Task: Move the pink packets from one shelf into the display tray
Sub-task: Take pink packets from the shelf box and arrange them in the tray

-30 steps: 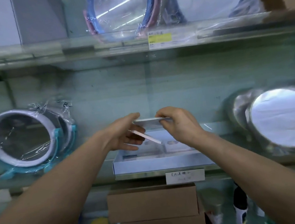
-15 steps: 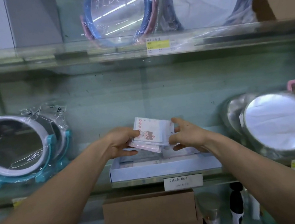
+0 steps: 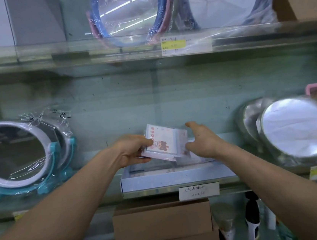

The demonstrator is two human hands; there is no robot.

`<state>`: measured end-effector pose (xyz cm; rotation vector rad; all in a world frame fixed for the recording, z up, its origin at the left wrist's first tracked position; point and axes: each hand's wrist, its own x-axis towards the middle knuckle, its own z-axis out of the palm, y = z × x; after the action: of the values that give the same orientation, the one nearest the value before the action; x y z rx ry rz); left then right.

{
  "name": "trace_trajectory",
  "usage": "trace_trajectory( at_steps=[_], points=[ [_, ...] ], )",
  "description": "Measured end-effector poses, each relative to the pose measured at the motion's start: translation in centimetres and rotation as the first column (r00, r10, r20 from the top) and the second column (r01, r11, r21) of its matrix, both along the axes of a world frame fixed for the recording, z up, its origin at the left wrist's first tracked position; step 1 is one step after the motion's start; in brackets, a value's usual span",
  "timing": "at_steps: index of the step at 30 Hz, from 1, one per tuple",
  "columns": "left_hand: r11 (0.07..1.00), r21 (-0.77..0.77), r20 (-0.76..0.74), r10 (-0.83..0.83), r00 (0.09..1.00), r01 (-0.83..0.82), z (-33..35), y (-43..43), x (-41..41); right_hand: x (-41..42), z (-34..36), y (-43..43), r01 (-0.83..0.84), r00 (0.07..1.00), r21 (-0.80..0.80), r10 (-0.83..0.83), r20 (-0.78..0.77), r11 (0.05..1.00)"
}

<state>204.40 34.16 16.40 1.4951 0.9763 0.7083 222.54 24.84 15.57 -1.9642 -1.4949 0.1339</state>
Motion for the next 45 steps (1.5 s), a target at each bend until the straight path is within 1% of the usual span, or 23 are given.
trace_trajectory(
  at_steps=[1, 3, 5, 7, 10, 12, 16, 20, 24, 25, 26, 27, 28, 30, 33, 34, 35, 37, 39, 40, 41, 43, 45],
  points=[
    [1.0, -0.002, 0.012, 0.0, 1.0, 0.0, 0.0, -0.1, 0.2, -0.5, 0.3, -0.3, -0.016, 0.993, 0.013, 0.015, 0.12, 1.0],
    [1.0, -0.014, 0.047, 0.006, 0.999, -0.005, 0.1, -0.2, 0.6, -1.8, 0.9, -0.8, -0.136, 0.962, 0.046, 0.121, 0.246, 0.99],
    [0.999, -0.033, 0.094, 0.01, 0.995, -0.007, 0.5, -0.5, 1.1, -2.7, 1.3, -0.6, -0.232, 0.942, -0.019, 0.229, 0.247, 0.973],
    [0.999, -0.034, 0.129, 0.006, 0.992, -0.001, 1.1, -0.9, 1.6, -2.6, 1.7, 0.0, -0.252, 0.939, -0.07, 0.261, 0.223, 0.965],
    [1.0, -0.014, 0.129, -0.015, 0.991, 0.017, 1.8, -1.0, 1.9, -1.3, 2.4, 0.8, -0.227, 0.94, 0.037, 0.209, 0.269, 0.973],
    [1.0, 0.027, 0.098, -0.01, 0.995, 0.007, 2.0, -1.0, 2.0, -0.5, 2.6, 0.9, -0.22, 0.95, 0.045, 0.204, 0.238, 0.974],
    [0.988, 0.124, 0.018, 0.087, 0.996, -0.089, 1.8, -0.2, 1.9, 0.7, 1.9, 1.1, -0.203, 0.963, -0.045, 0.207, 0.17, 0.978],
    [0.975, 0.136, 0.039, 0.17, 0.985, -0.174, 1.9, 1.1, 0.8, 1.9, 1.0, 2.1, -0.108, 0.988, 0.122, 0.093, 0.123, 0.987],
    [0.96, 0.155, 0.058, 0.228, 0.972, -0.234, 2.2, 1.9, 0.3, 1.5, 0.3, 3.8, 0.023, 0.991, 0.207, -0.05, 0.126, 0.978],
    [0.962, 0.158, 0.024, 0.222, 0.975, -0.223, 2.1, 1.9, 0.1, 1.2, 0.4, 4.1, 0.068, 0.995, 0.267, -0.084, 0.049, 0.961],
    [0.97, 0.154, -0.024, 0.196, 0.98, -0.19, 2.0, 1.9, 0.0, 0.9, 0.6, 4.2, 0.093, 0.993, 0.336, -0.061, -0.105, 0.937],
    [0.979, 0.143, -0.072, 0.158, 0.985, -0.147, 1.8, 1.8, -0.1, 0.4, 1.0, 4.2, 0.108, 0.956, 0.398, 0.015, -0.295, 0.911],
    [0.986, 0.127, -0.109, 0.121, 0.987, -0.107, 1.6, 1.7, -0.1, -0.2, 1.6, 4.0, 0.118, 0.879, 0.44, 0.112, -0.463, 0.89],
    [0.994, 0.102, -0.133, 0.059, 0.989, -0.045, 1.1, 1.5, 0.2, -1.2, 2.5, 3.7, 0.09, 0.689, 0.475, 0.29, -0.664, 0.875],
    [0.996, 0.045, -0.052, -0.073, 0.996, 0.075, 0.6, 1.3, 0.8, -2.4, 2.9, 3.4, -0.024, 0.39, 0.53, 0.496, -0.776, 0.848],
    [0.995, 0.024, 0.005, -0.101, 0.995, 0.101, 0.5, 1.2, 1.0, -2.6, 2.8, 3.4, -0.069, 0.35, 0.525, 0.514, -0.783, 0.848],
    [0.994, 0.015, 0.063, -0.107, 0.992, 0.107, 0.4, 1.3, 0.9, -2.7, 2.6, 3.4, -0.095, 0.346, 0.502, 0.501, -0.793, 0.86],
    [0.995, 0.051, 0.122, -0.09, 0.988, 0.085, 0.4, 1.6, 0.7, -2.2, 2.6, 3.2, -0.098, 0.392, 0.453, 0.453, -0.801, 0.886],
    [0.992, 0.119, 0.07, -0.053, 0.996, 0.044, 0.7, 1.8, 0.2, -0.8, 3.2, 2.8, -0.046, 0.466, 0.447, 0.415, -0.782, 0.893],
    [0.985, 0.168, 0.009, -0.025, 1.0, 0.023, 0.8, 1.8, 0.0, 0.1, 3.7, 2.5, -0.025, 0.553, 0.447, 0.385, -0.739, 0.894],
    [0.976, 0.216, -0.052, 0.0, 0.999, 0.012, 1.0, 1.7, -0.2, 0.7, 4.1, 2.2, -0.031, 0.676, 0.432, 0.337, -0.656, 0.901],
    [0.96, 0.28, -0.128, 0.016, 0.992, 0.021, 1.2, 1.4, -0.3, 1.0, 4.7, 1.6, -0.124, 0.893, 0.338, 0.254, -0.372, 0.933],
    [0.958, 0.285, -0.144, 0.013, 0.989, 0.029, 1.1, 1.2, -0.2, 0.6, 5.0, 1.8, -0.203, 0.962, 0.234, 0.239, -0.135, 0.951]
  ],
)
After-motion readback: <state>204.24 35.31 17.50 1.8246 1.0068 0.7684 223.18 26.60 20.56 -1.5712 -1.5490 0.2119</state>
